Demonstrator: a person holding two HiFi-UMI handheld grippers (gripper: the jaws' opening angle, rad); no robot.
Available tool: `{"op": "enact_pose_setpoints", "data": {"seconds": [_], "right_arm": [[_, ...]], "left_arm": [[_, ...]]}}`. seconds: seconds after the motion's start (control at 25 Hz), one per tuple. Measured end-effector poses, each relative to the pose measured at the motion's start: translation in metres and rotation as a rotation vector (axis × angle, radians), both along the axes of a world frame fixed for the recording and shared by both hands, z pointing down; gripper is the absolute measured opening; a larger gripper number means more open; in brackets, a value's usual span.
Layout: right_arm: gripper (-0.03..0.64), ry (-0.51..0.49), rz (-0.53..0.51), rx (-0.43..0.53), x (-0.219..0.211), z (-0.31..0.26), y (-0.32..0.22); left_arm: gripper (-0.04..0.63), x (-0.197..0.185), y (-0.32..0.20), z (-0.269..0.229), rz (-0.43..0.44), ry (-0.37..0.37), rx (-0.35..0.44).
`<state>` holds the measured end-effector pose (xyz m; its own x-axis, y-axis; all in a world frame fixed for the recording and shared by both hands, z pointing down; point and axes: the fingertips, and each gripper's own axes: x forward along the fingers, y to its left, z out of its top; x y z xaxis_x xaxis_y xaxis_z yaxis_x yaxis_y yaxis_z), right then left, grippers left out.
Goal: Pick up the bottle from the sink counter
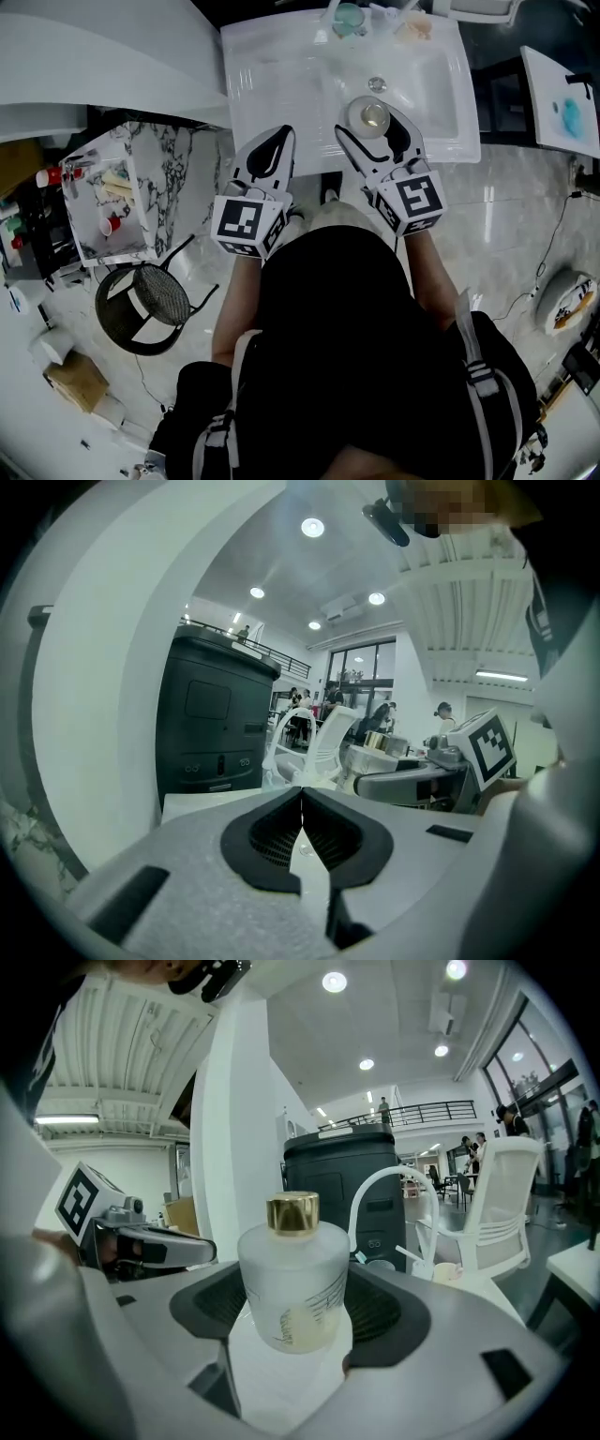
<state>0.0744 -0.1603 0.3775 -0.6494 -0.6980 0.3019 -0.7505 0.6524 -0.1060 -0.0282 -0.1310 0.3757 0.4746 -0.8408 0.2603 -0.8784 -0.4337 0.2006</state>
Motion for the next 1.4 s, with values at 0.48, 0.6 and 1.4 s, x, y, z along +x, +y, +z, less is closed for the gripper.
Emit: {"op": "enact_pose_setpoints", "data": {"seconds": [0.48, 0.6, 1.4], "right_arm": [[0.322, -0.005, 0.123, 0.015, -0.010, -0.018, 0.100], [0.322, -0.004, 0.152, 0.025, -0.012, -0.023, 0.125], [0.322, -0.026, 0.321, 0.040, 0.013, -0.047, 0.251]], "left_arm": [[0.020, -0.012, 0.085, -0.009, 0.144, 0.021, 0.039], [0.020, -0.013, 0.105, -0.012, 0.177, 0.021, 0.051], [0.020, 0.013, 0.200, -0.022, 0.383, 0.042, 0.072]]}}
